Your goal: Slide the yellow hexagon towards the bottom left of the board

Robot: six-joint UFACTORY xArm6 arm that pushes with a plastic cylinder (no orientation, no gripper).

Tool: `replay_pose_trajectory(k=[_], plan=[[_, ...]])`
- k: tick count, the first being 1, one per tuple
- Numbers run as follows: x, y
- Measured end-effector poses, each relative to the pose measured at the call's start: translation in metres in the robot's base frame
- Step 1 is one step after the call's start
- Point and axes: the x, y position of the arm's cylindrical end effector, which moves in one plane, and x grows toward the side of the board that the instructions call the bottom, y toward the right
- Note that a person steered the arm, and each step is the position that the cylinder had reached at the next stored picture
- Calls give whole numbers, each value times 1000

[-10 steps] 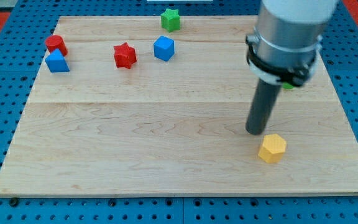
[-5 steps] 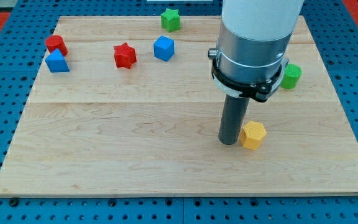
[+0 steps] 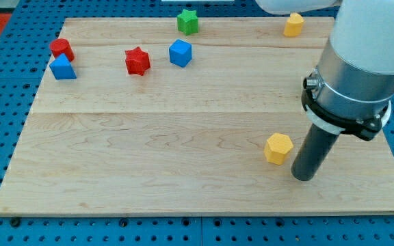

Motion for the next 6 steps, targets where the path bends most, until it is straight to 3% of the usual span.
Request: replay_pose_trajectory(k=[2,3,4,5,6], plan=[[34,43],[-10,30],[-37,-18],[-38,-127],[-54,-111]])
